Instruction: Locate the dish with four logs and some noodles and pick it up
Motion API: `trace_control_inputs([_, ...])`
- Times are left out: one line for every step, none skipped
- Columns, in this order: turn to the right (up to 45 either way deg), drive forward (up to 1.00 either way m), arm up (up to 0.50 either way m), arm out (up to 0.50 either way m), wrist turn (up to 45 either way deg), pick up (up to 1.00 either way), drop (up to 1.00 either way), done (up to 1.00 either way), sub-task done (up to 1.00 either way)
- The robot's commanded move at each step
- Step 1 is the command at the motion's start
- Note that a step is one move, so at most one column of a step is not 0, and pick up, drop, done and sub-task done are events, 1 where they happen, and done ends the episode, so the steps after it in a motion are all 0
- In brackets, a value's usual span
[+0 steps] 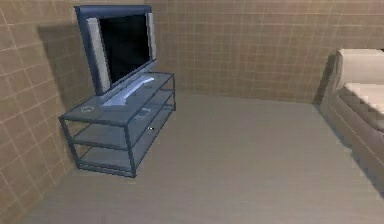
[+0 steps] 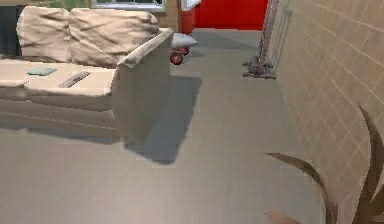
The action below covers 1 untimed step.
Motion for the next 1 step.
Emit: trace_control_inputs([0.0,0.10,0.00,0.00,0.0,0.00,0.00,0.00,0.00])
